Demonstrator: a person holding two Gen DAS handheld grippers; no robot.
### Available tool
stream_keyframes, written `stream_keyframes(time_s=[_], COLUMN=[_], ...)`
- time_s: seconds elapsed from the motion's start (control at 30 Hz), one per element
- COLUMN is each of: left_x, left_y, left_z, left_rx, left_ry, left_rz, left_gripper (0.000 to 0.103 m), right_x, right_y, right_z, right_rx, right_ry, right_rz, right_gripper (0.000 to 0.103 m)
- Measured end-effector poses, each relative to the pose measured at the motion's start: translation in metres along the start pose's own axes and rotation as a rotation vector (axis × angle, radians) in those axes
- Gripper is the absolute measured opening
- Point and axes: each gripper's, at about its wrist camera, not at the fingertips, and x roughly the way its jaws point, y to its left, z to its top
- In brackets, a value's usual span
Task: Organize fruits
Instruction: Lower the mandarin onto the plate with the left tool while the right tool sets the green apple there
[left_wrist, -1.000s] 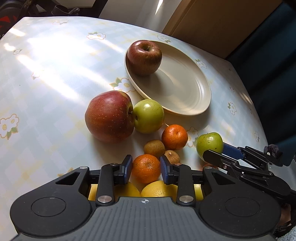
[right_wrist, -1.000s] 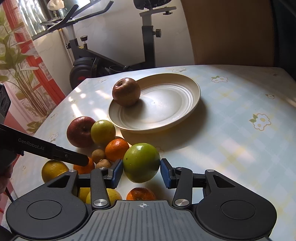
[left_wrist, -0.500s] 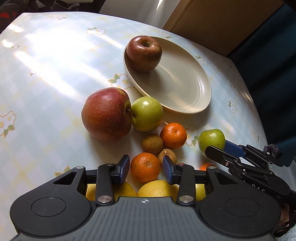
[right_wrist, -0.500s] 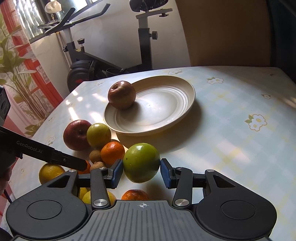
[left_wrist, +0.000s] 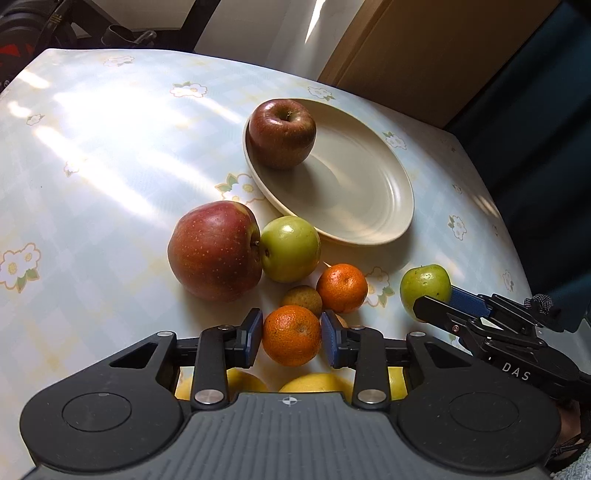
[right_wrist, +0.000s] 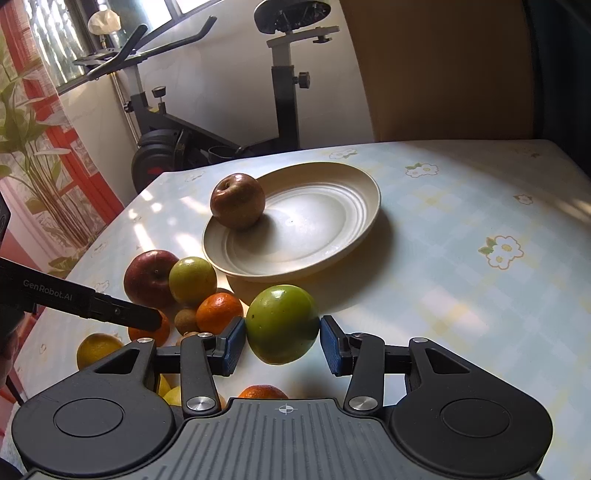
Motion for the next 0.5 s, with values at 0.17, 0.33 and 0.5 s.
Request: stream_keyframes(time_s=[0.17,0.33,0.5], left_x=[-0.019,-0.02,0.0], left_y=[-0.009,-0.018,-0.028], left_z=[0.019,0.046,0.071], left_rx=[0.024,0.053,0.105], left_ry=[-0.074,-0.133,-0.141], left_rz=[0.012,0.035,0.079], left_gripper=[0.036,0.036,0.036], right_x=[-0.002,0.004,0.017], right_y=[-0.004,-0.008,-0.011], right_z=[0.009,0.026,0.047], right_rx=[-0.01,-0.06,-0.131], right_ry=[-0.015,-0.025,-0.019], right_rz=[-0.003,-0.017,-0.023], right_gripper=[0.041,0.041,0.041])
